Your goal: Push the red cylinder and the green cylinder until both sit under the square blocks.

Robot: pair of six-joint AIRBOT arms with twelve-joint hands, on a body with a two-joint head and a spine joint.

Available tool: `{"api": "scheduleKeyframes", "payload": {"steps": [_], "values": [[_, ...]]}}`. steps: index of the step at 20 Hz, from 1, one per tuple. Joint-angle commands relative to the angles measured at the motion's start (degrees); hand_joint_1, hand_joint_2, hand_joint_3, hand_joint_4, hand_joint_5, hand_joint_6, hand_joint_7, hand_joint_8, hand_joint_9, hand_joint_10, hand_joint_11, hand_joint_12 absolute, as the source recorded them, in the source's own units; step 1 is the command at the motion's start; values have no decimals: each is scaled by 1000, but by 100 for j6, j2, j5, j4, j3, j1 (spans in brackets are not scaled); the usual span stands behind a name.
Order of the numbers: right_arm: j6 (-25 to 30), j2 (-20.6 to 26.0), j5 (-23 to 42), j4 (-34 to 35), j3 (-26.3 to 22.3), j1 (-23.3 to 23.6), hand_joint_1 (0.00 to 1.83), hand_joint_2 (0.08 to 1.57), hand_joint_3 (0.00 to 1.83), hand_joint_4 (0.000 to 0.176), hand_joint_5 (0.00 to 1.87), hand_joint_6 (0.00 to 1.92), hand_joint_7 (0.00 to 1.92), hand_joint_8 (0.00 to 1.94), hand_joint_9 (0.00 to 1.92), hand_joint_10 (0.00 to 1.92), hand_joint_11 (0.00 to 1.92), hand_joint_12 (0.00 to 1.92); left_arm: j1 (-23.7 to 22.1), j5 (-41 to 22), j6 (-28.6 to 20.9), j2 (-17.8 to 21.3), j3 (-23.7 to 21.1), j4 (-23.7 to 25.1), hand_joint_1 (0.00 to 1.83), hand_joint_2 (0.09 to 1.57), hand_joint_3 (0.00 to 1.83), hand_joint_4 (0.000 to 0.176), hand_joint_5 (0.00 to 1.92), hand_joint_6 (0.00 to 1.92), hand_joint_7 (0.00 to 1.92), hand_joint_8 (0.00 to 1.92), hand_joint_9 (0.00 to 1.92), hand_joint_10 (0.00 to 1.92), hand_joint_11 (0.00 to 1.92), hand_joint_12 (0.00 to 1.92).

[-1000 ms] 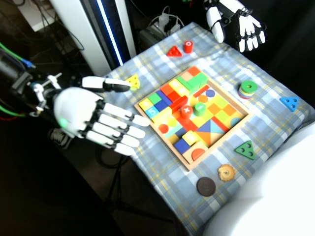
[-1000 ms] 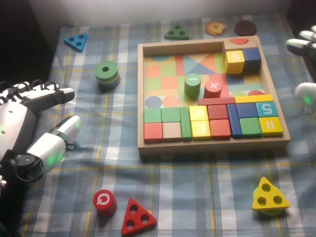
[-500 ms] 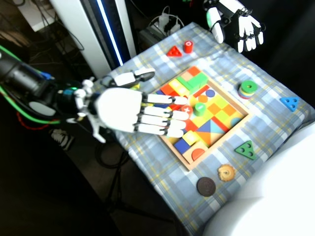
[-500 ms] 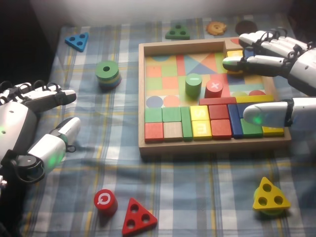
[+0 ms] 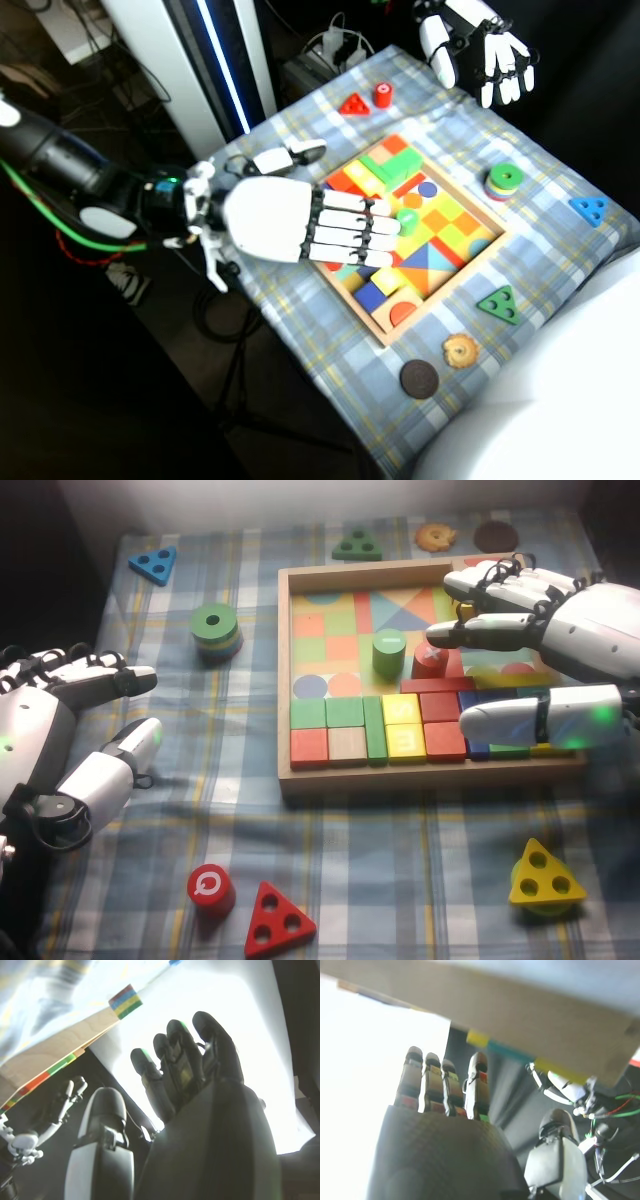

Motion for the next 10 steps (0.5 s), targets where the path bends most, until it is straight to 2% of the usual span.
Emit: {"api": "scheduleKeyframes", "payload": {"steps": [1,2,3,4,5,6,7,10], "values": [[139,-69,647,30,25,110,0,967,6,36,376,4,0,0,0,0,0,0,-81,-610,-25,-37,19,282,612,1336,0,0,759,0,524,0,399,22,0,502],[186,-114,615,-15,63,130,0,955,0,36,372,2,0,0,0,0,0,0,-81,-606,-25,-39,21,282,593,1338,0,0,749,1,515,1,391,17,0,457],[210,-141,596,-44,85,142,0,958,1,43,368,0,0,0,0,0,0,0,-81,-607,-25,-41,21,282,588,1339,0,0,755,3,528,4,404,21,0,505],[239,-185,553,-99,118,166,0,964,4,76,345,0,0,0,0,0,0,0,-80,-606,-25,-43,23,281,602,1342,1,0,751,1,524,1,407,21,0,522],[240,-217,504,-145,142,183,0,964,4,76,345,0,0,0,0,0,0,0,-80,-606,-25,-44,24,281,602,1342,1,0,751,1,524,1,407,21,0,522],[240,-243,450,-179,166,201,0,958,1,116,327,0,0,0,0,0,0,0,-80,-606,-25,-44,25,283,604,1342,1,0,756,3,527,2,410,22,0,522],[247,-271,396,-221,191,211,0,960,2,132,318,0,0,0,0,0,0,0,-80,-604,-25,-44,27,284,597,1338,0,0,760,2,536,3,421,25,0,582],[249,-334,276,-273,247,214,0,945,0,136,321,2,0,0,0,0,0,0,-80,-602,-25,-46,27,288,604,1337,0,0,765,2,548,3,437,31,0,645]]}}
